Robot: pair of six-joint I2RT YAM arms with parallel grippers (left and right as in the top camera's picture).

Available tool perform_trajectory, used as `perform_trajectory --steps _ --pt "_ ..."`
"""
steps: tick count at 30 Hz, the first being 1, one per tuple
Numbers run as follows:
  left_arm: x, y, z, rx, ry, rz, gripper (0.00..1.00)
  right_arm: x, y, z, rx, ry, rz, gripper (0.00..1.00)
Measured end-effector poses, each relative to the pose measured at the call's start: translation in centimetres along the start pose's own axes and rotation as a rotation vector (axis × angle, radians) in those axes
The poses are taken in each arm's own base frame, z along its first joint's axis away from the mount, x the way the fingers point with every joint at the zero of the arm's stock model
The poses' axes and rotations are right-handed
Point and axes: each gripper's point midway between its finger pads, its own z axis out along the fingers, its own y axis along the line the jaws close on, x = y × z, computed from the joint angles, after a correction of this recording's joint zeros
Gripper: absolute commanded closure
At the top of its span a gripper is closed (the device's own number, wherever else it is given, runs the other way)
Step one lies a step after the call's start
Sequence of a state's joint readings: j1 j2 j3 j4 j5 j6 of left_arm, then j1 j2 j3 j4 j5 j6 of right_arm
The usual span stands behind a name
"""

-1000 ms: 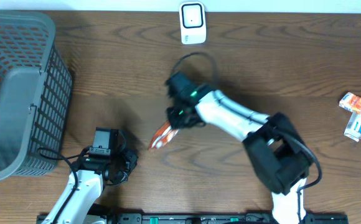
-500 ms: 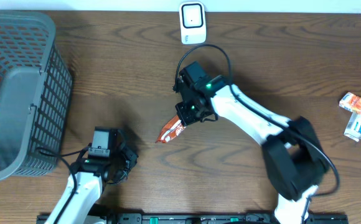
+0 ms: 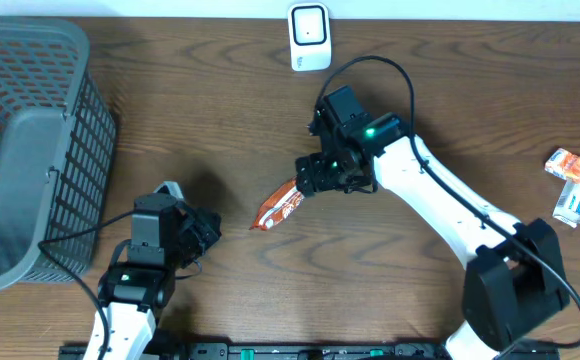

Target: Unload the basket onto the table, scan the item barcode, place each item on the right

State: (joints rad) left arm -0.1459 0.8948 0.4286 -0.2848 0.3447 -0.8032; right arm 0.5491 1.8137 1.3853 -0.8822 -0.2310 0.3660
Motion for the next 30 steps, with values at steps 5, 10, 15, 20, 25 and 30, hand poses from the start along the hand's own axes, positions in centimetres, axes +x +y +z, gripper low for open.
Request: perform_trajectory --steps 5,10,15,20,25,30 --pt "0.8 -2.8 1.7 0.087 0.033 0.080 0.93 -0.6 -0.4 1.9 0.001 -0.012 0.056 0.99" --pt "3.2 -5.4 4.1 0.153 0.099 0.169 0.93 -2.3 0.3 1.9 -0.027 -0.082 0.071 0.99" --pt "5.5 -3.1 6.9 0.057 0.196 0.143 0.93 -2.9 0.1 3.0 -0.028 -0.090 0.084 0.99" --pt "6.2 -1.6 8.3 0.008 0.229 0.124 0.93 -2.8 -0.4 5.1 -0.017 -0.064 0.098 0.99" --pt "6.2 -1.6 8.4 0.008 0.229 0.124 0.93 -3.5 0.1 5.2 -0.046 -0.086 0.093 0.99" --pt "6.2 -1.5 8.4 0.007 0.229 0.124 0.93 -3.8 0.9 5.1 -0.088 -0.090 0.087 0.99"
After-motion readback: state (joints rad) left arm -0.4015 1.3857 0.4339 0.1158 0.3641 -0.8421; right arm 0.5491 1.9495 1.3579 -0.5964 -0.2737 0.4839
